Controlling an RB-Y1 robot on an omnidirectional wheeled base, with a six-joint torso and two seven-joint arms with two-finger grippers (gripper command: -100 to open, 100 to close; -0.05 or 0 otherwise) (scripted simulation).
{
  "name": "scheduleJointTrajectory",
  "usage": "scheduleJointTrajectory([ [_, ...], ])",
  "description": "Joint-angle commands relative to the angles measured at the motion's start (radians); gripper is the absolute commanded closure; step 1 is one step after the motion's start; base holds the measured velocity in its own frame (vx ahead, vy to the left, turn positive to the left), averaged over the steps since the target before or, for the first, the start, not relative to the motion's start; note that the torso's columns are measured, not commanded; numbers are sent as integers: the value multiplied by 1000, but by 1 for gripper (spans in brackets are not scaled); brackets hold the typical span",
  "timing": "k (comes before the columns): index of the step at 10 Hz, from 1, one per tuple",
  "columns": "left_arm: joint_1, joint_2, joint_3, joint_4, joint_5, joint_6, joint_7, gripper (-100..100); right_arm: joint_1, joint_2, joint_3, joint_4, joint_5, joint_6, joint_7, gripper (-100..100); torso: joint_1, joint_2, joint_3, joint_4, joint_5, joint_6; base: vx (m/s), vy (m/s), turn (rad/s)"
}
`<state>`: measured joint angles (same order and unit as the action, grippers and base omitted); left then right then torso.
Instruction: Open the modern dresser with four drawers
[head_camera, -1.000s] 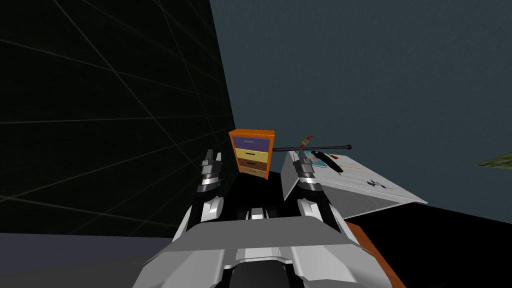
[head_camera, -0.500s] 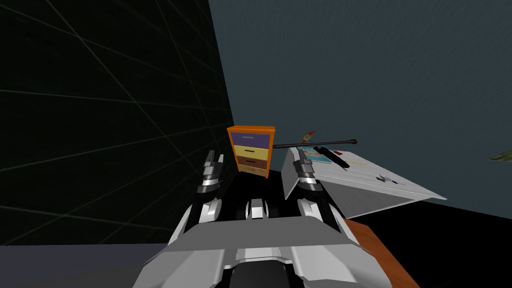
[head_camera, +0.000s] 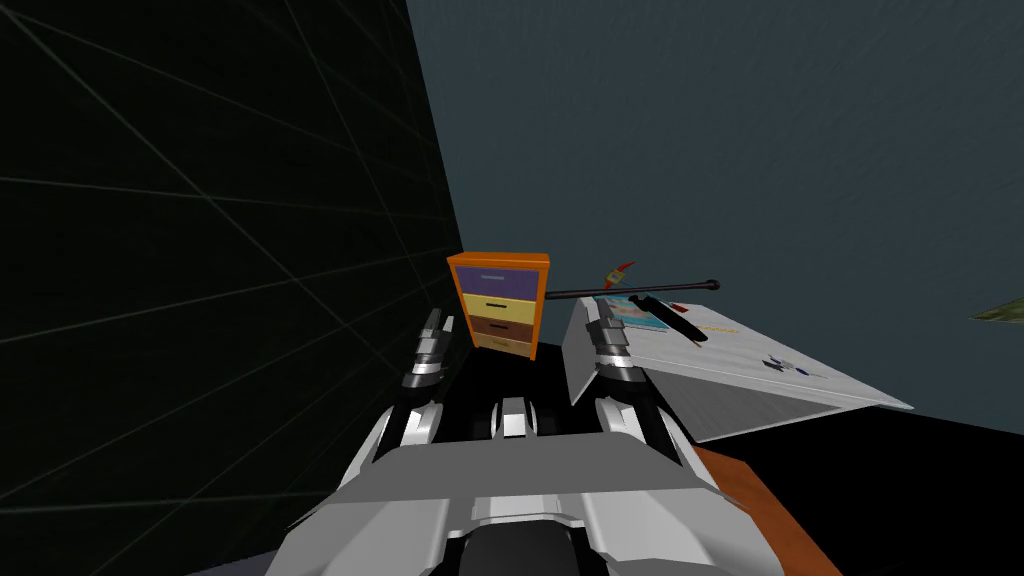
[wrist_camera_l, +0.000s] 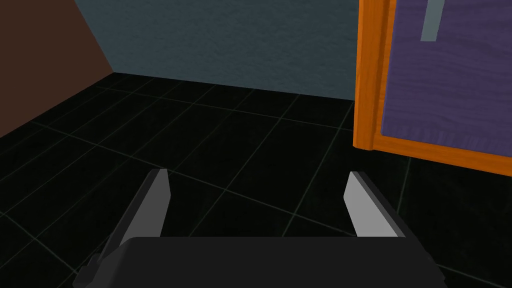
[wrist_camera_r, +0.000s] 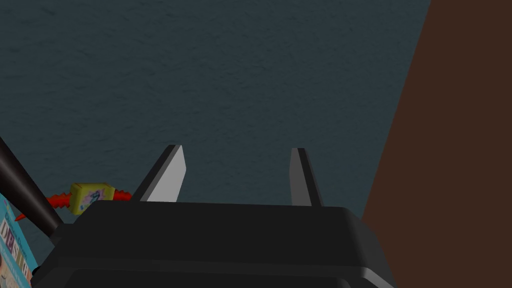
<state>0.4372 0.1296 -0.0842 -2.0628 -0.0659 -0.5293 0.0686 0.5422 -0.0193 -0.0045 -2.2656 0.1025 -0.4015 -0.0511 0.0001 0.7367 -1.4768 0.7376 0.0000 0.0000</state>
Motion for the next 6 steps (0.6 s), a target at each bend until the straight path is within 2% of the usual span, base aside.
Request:
scheduleJointTrajectory([
  [1,-1,25,-2,73,5,-34,0,-100,0,0,0,0,0,0,0,0,-1,1,1,0,0,0,128,-2,-49],
  [6,-11,47,-16,226,8,-96,-6,-100,0,0,0,0,0,0,0,0,1,0,0,0,0,0,140,1,-59],
])
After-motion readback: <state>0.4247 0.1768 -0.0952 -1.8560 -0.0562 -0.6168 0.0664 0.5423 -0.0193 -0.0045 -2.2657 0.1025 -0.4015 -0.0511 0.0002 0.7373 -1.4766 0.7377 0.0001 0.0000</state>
